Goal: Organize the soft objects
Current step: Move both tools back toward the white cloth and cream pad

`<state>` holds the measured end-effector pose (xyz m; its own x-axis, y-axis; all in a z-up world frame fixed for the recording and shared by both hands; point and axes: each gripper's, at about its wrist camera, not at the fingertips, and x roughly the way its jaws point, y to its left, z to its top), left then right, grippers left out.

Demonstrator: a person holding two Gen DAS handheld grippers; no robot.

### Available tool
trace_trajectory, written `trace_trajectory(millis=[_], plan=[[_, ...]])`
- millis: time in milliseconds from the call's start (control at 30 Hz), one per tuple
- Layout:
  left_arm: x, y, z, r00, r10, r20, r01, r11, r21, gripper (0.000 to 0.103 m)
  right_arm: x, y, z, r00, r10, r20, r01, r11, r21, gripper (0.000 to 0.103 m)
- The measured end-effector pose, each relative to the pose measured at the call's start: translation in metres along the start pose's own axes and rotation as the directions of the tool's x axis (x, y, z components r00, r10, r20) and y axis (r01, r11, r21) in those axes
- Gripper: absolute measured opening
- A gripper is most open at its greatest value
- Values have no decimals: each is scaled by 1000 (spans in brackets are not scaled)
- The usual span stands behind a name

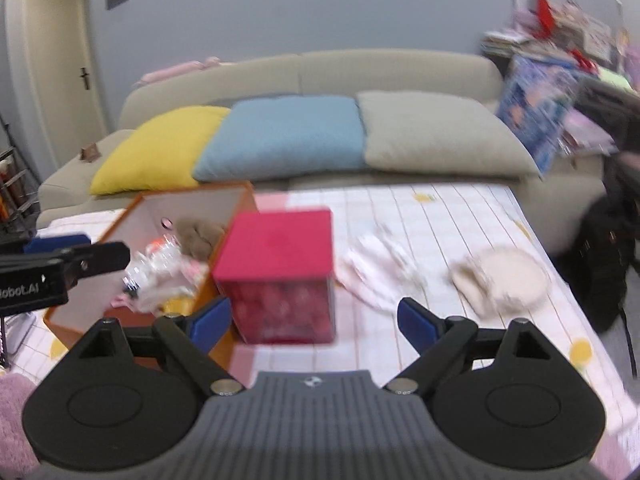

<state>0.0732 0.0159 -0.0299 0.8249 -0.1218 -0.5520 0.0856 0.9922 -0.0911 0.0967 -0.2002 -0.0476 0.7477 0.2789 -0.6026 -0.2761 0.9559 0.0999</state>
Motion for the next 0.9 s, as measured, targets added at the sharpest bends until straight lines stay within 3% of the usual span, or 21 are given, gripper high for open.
trace_trajectory(millis=[233,367,600,800,900], plan=[[12,-11,-24,992,-15,-124,15,1000,3,55,0,-19,-27,992,-57,-113,59,998,19,88],[12,-24,-25,992,-35,-123,39,999,32,55,4,-30,-30,988,-72,-134,81,995,63,88],[34,-56,-5,985,-115,-131,125,990,67,55,13,-59,-25,982,-102,-157,122,985,121,88],[72,-93,17,979,-115,-171,131,988,85,55,30,-99,-14,977,-125,-171,151,977,151,88],[95,-106,29,969,-124,-215,137,990,45,55,48,-120,-8,968,-187,-170,210,969,132,88]])
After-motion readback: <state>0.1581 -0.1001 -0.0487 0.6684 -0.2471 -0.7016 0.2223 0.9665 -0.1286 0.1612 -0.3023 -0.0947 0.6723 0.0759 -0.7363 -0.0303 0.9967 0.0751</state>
